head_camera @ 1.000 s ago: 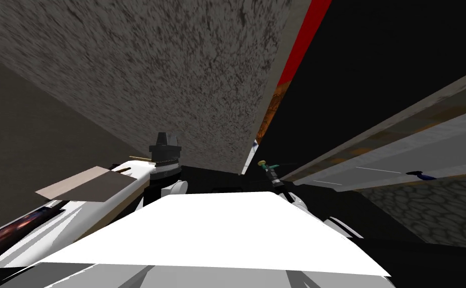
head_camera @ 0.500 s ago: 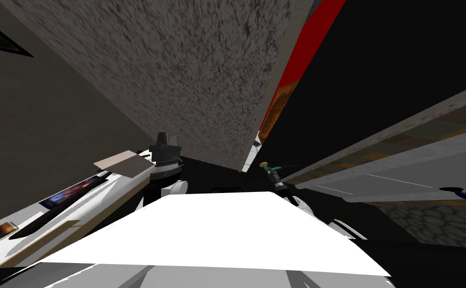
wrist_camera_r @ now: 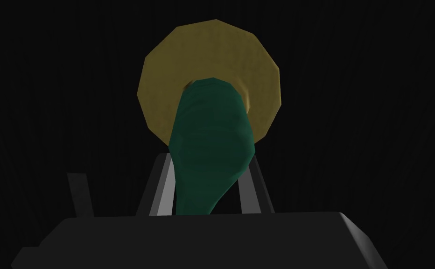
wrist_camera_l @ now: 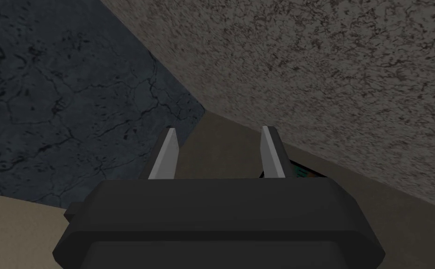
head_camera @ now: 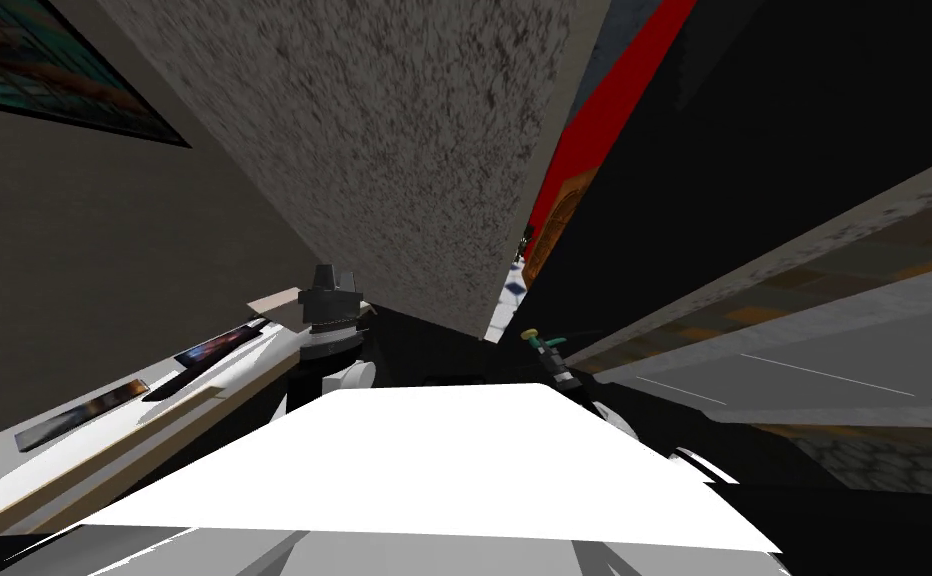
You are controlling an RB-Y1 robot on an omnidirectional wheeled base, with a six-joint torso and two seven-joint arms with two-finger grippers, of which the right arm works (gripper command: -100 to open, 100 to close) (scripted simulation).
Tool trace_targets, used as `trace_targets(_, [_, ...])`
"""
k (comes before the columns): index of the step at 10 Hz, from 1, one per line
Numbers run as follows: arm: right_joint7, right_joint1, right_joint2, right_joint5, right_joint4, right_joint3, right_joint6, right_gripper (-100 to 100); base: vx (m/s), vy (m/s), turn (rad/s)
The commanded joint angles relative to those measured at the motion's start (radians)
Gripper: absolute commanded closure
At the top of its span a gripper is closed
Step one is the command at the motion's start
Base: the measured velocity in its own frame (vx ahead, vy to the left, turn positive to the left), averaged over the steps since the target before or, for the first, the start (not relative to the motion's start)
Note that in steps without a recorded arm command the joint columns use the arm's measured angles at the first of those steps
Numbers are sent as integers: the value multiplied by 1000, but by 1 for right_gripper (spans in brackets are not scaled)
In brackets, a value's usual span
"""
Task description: Pull the door open
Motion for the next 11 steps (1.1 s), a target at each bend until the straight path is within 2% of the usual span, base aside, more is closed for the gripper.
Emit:
trace_targets(1, [-5,3,-5,-3,18,6,-27,100,-225,-104,263])
trace_targets(4, [-13,21,-19,-13,40,18,-73,100,-236,-102,206])
trace_targets(8, [-19,37,-32,-23,61,29,-117,100,-216,-90,163])
trace_targets(9, [-18,38,-22,-17,51,34,-107,100,-90,-34,35])
trace_targets(11, [-20,37,-24,-22,63,42,-121,100,-202,-78,222])
